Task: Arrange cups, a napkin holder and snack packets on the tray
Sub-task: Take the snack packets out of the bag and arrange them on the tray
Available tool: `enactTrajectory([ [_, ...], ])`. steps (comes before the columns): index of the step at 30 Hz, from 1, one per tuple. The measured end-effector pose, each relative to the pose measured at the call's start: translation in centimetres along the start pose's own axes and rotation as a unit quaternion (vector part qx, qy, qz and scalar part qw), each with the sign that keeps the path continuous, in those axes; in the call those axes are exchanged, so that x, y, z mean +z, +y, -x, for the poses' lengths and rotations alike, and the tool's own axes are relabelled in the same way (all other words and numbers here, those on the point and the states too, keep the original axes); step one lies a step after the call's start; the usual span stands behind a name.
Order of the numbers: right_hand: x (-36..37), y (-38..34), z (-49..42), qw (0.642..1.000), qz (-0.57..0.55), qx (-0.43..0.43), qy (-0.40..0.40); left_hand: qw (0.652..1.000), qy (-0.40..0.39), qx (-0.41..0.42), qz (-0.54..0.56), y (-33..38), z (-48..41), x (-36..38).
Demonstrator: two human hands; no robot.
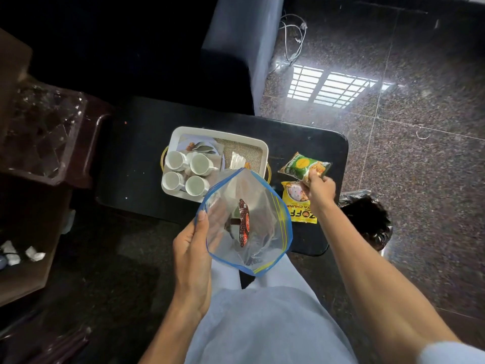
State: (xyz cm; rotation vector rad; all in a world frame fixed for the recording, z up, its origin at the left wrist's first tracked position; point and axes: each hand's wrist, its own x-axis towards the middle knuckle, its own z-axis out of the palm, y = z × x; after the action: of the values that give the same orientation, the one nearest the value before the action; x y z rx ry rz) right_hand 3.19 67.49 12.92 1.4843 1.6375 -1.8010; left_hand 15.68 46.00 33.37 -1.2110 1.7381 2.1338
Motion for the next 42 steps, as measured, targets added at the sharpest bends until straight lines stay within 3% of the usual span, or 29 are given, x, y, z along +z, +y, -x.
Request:
enactTrajectory([
  [6,1.5,2.2,-3.2,0.994,-0.04,0.101,0.026,1.0,-0.015,0.009,-0.009,-0.2,0.2,0.5],
  [11,1.3,2.9,-3.5,0.987,-0.08,0.139,-0.015,1.0,-0.02,0.007,-0.011,-0.5,0.0,0.6],
  [19,-1.3,3.6,-2.1,0.99,0.006,0.139,-0.004,0.999,-0.029,0.007,-0.024,-0.8,0.0,0.9],
  [21,-2.4,3.2,-0.4,0.991,0.104,0.077,0.023,0.999,-0.029,0.005,-0.021,-0.8,-0.1,1.0],
  [23,-3.5,2.0,2.2,0.978,0.194,-0.067,0.043,0.999,-0.028,0.002,-0.017,-0.7,-0.2,1.0],
  [27,-5.3,-1.7,10.9,0.93,0.141,-0.336,-0.053,0.999,-0.034,0.002,-0.014,-0.8,-0.3,0.8],
  [30,-5.7,-3.8,17.0,0.832,0.168,-0.496,-0.182,0.999,-0.043,0.003,-0.022,-0.7,-0.2,0.8],
  [32,-5.1,-4.5,19.2,0.718,0.304,-0.559,-0.281,0.999,-0.049,0.002,-0.018,-0.6,0.0,0.7],
  [35,-2.4,-3.8,20.0,0.505,0.569,-0.517,-0.393,0.997,-0.075,0.01,-0.019,-0.3,0.7,0.6],
  [37,-0.2,-1.9,19.3,0.362,0.686,-0.501,-0.384,0.995,-0.089,0.019,-0.027,-0.3,1.2,0.4],
  [39,1.7,-0.1,18.7,0.217,0.768,-0.506,-0.327,0.994,-0.1,0.024,-0.032,-0.5,1.5,0.0],
  [41,3.1,1.2,18.2,0.128,0.812,-0.498,-0.277,0.993,-0.107,0.029,-0.034,-0.5,1.7,-0.4],
  [42,3.5,1.7,18.0,0.111,0.819,-0.498,-0.262,0.993,-0.107,0.029,-0.035,-0.5,1.8,-0.5],
])
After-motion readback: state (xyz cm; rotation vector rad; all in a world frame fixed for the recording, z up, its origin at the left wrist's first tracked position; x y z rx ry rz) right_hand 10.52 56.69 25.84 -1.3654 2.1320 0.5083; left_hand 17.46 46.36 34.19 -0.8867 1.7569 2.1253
